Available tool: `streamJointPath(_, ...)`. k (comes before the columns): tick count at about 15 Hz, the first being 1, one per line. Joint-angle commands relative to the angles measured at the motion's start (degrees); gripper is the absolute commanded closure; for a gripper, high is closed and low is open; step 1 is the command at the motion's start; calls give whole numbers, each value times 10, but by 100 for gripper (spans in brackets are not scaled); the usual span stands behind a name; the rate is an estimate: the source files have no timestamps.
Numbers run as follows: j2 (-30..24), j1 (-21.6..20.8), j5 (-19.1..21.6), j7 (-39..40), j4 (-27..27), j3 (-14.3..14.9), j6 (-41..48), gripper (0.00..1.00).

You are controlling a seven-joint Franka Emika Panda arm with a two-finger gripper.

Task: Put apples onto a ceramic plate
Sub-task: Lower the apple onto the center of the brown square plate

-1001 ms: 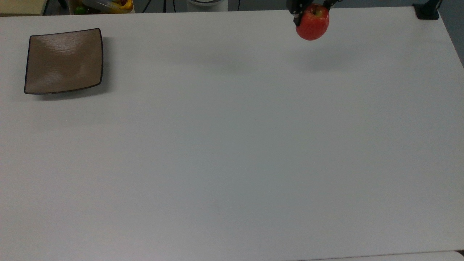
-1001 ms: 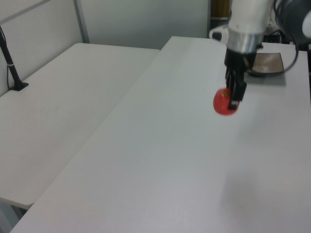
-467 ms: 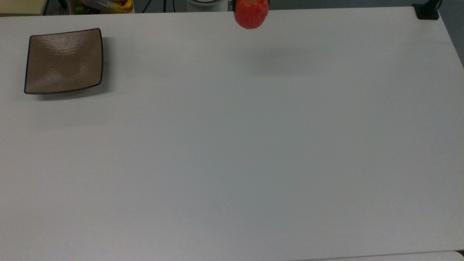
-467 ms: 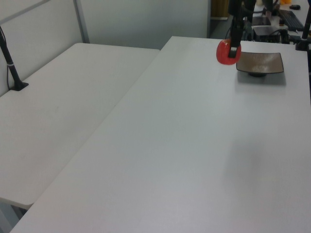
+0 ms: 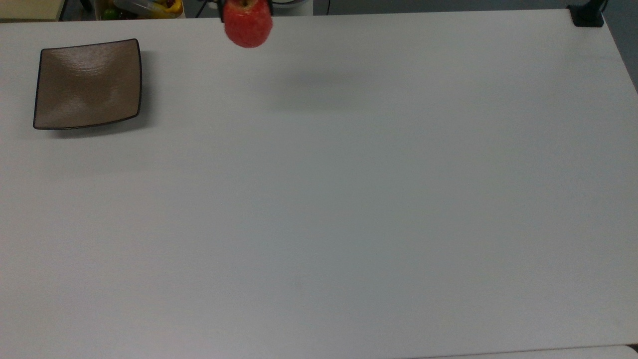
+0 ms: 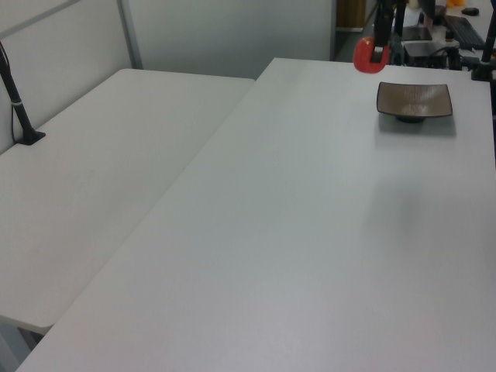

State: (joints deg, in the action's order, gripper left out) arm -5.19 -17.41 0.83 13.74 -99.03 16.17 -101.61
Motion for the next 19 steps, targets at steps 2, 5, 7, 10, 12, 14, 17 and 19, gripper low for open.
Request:
streamJointPath(2,36,64,0,142,-5,40,-45,46)
streamJointPath(5,65,98,0,199,-16,65,-84,46)
streamJointPath(7,76,130,0,231,-28,68,-113,46)
streamJointPath(10,114,173,-20,297,-43,69,-125,46)
streamJointPath(12,131,195,-32,319,-66,68,-160,46)
streamJointPath(14,134,208,-34,351,-99,68,-205,46)
streamJointPath(17,163,227,-37,379,-110,68,-259,46)
streamJointPath(19,185,232,-38,379,-118,68,-285,45)
